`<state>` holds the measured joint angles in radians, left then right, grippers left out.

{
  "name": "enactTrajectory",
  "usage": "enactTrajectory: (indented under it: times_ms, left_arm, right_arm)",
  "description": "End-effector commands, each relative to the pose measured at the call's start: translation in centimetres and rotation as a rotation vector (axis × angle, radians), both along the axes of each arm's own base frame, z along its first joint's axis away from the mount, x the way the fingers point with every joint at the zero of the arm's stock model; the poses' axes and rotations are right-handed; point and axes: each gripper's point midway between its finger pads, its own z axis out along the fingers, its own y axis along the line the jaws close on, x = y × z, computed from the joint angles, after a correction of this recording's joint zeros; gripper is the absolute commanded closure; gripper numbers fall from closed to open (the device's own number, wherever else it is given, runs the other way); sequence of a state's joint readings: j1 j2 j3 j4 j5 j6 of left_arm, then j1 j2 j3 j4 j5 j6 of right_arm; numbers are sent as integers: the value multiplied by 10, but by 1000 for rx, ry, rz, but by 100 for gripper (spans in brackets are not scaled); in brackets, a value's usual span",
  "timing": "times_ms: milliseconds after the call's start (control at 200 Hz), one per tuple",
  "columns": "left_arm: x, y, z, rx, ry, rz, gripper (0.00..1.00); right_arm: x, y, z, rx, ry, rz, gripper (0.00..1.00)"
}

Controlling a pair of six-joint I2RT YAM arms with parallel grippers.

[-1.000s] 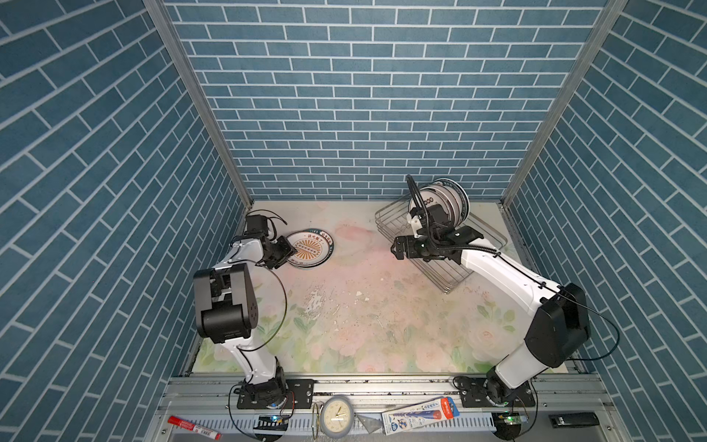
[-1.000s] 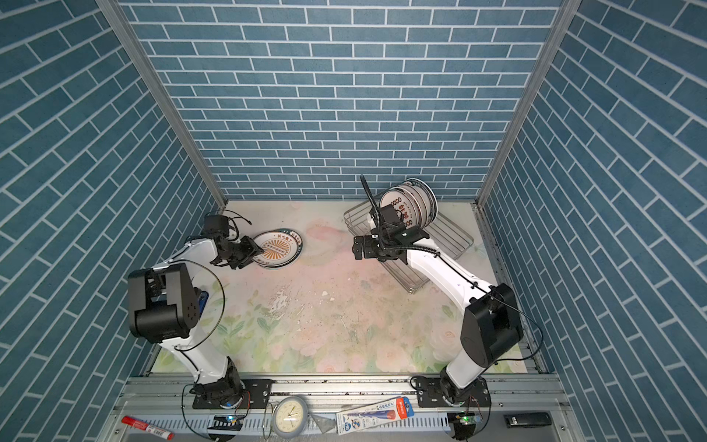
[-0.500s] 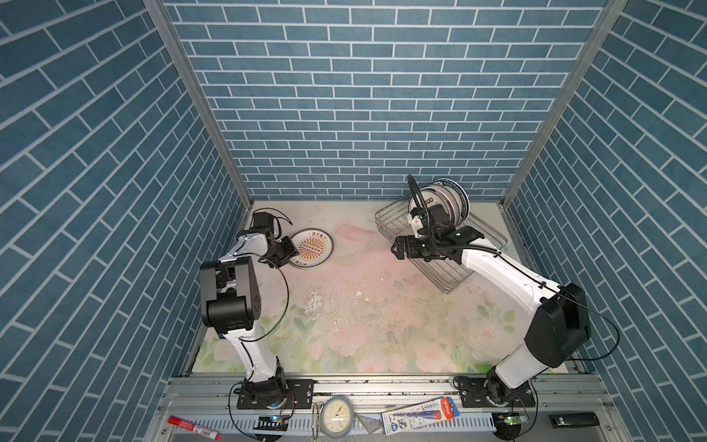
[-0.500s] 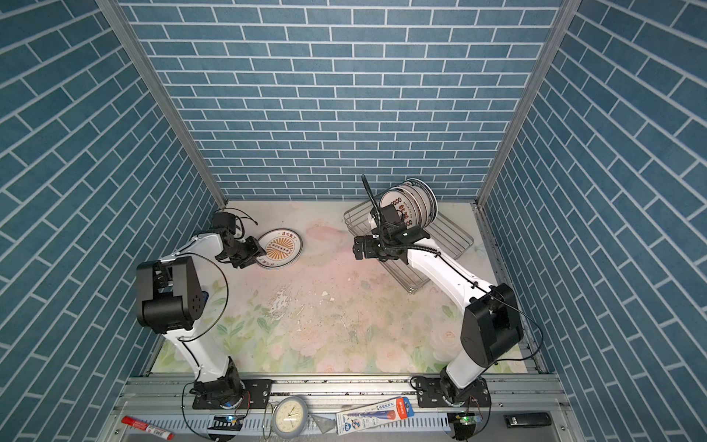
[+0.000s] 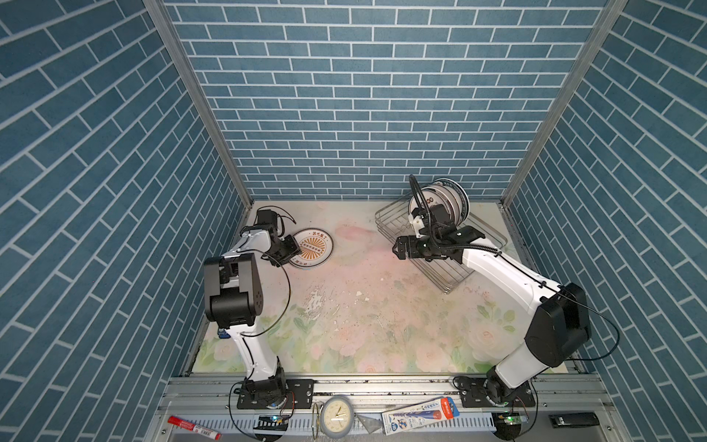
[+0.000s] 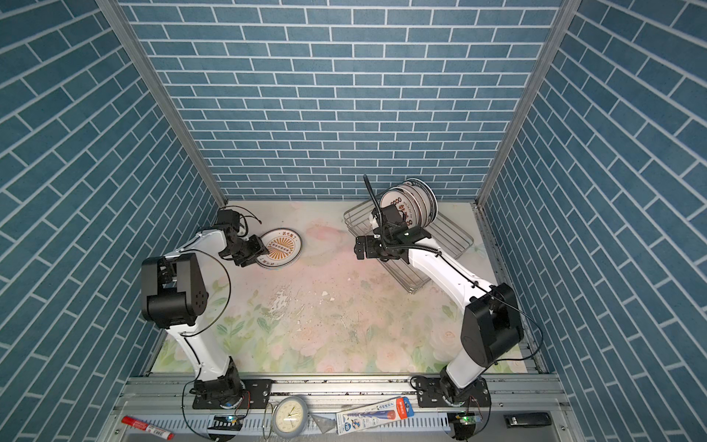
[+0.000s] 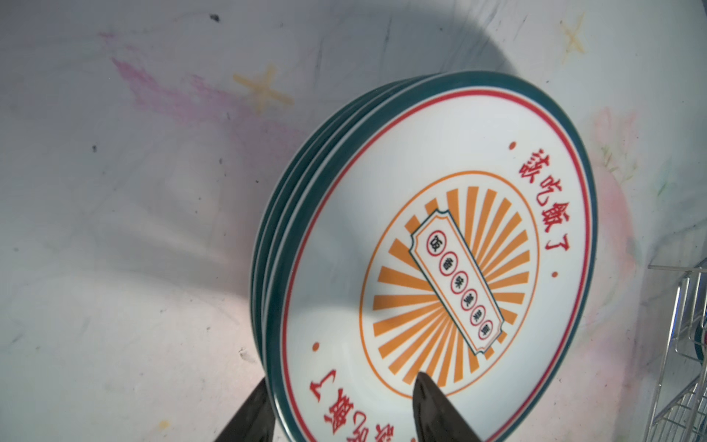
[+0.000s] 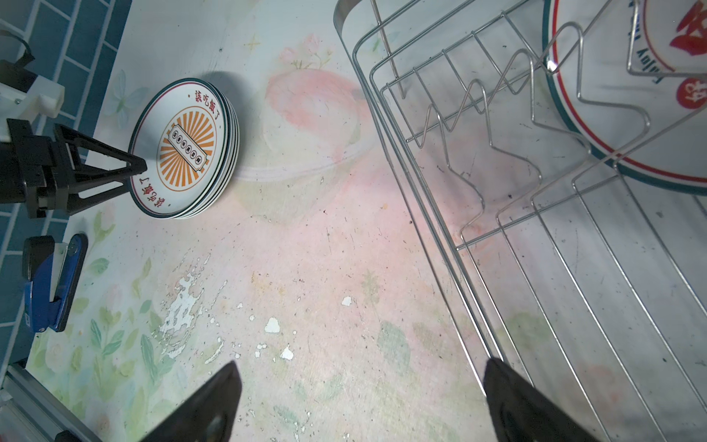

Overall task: Unload the plates from the dish rack
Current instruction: 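Open the left gripper and draw it back while the right moves along the rack, then move the right gripper down to the outermost red-lettered plate in the rack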

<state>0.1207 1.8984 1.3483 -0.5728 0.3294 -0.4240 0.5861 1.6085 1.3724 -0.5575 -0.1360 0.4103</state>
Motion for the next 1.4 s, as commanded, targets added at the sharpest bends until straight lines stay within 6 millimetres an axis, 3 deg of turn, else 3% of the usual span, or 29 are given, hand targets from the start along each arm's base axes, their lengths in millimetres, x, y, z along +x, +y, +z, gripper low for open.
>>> enactTrajectory:
  times_ms: [0,310,460,495,530,665,970,1165,1220,1395]
  left_arm:
    - [0,-2,-3,17,24,-29,39]
    - [-4,1,5,38,23,-32,32]
    - [-17,3,17,59,-9,-14,31]
    - [-21,3,21,59,-26,-7,29]
    - [-25,1,23,53,-41,-3,20]
    - [-41,-3,31,46,-90,1,17]
    - [-60,-8,55,39,-168,-14,14]
    - [-59,-14,67,15,-209,-42,8]
    - [-59,-15,68,12,-216,-47,1]
    - [-66,-16,71,15,-236,-44,1]
  right_arm:
    - [-8,-5,5,-5,-14,28,1]
    - [-9,-7,6,-12,-18,33,1]
    - [-9,-14,9,-26,-30,34,1]
    - [-9,-16,12,-33,-37,32,1]
    - [-9,-19,14,-41,-45,32,1]
    - [-8,-38,26,-74,-78,10,1]
    - [18,-130,56,-253,-221,-162,1]
    - [44,-138,60,-309,-290,-115,1]
    - [53,-144,57,-337,-265,-126,1]
    - [75,-140,41,-361,-257,-95,1]
